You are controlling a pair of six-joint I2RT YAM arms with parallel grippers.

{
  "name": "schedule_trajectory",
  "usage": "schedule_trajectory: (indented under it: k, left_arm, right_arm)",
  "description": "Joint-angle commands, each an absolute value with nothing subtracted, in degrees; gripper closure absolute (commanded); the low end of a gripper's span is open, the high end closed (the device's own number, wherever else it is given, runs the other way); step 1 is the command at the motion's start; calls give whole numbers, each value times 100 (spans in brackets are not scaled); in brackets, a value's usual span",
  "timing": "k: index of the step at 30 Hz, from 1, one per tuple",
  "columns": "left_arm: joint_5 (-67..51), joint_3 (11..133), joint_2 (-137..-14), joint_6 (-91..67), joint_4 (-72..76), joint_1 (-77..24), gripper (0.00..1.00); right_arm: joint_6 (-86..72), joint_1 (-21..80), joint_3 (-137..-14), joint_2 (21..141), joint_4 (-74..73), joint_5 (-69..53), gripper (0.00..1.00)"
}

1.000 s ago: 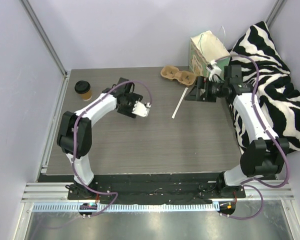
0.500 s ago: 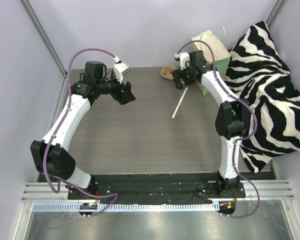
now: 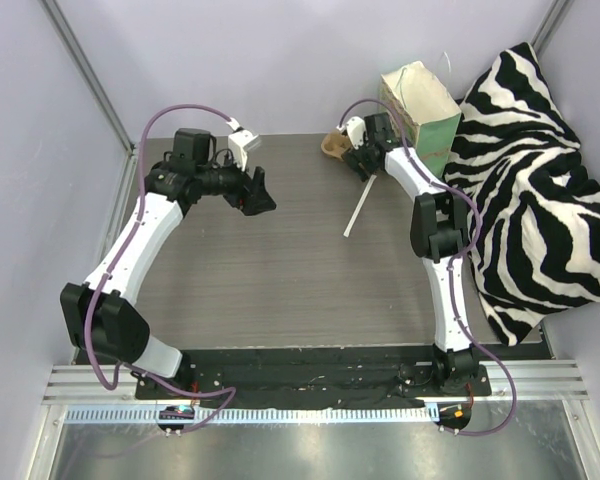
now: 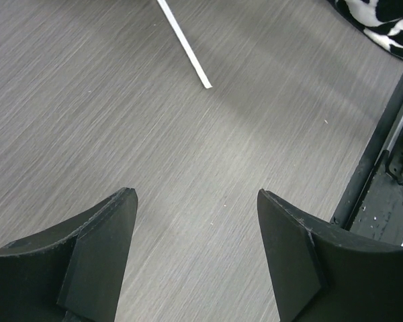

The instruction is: Pack the takeout coffee

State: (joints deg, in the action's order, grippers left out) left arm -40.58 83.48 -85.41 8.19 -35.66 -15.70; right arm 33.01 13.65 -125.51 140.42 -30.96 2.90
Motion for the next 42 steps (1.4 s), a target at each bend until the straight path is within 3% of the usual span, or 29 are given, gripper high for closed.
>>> schedule_trajectory:
  k: [1, 4, 7, 8, 10, 11, 14, 26, 35, 42]
  left_arm:
    - [-3753, 8674, -8648, 511, -3411, -1477, 24]
    - [-3805, 8806, -8710, 186, -3200, -1257, 24]
    - [-3902, 8894, -8754, -254, -3042, -985, 25]
    - [-3920, 8938, -8763, -377, -3032, -854, 25]
    - [-3964, 9043, -8772, -457, -3041, -730, 26]
    - [-3981, 9061, -8763, -483, -3041, -616, 26]
    - [-3990, 9079, -8649, -571, -3058, -466, 26]
    - [-3585, 9220, -8280, -861, -4069, 324, 20]
    - [-3341, 8500, -7831, -2072, -3648, 967, 8]
    - [-3059, 7990, -7682, -2127, -3612, 976, 7]
  right_arm:
    - [3630, 1389, -12727, 14097, -2628, 510, 19]
    - [3691, 1415, -12525, 14063, -2462, 483, 29]
    - [3762, 1450, -12419, 14063, -2426, 475, 49]
    - [3805, 1459, -12384, 14019, -2434, 483, 61]
    - [3841, 1538, -12226, 13922, -2408, 466, 72]
    - [3867, 1564, -12165, 13765, -2391, 457, 83]
    - [3946, 1748, -11910, 13448, -2347, 457, 99]
    - [3367, 3487, -10574, 11444, -3076, 1387, 99]
    - [2006, 4974, -9361, 11249, -3419, 2240, 99]
    - [1337, 5519, -9500, 11627, -3524, 2444, 99]
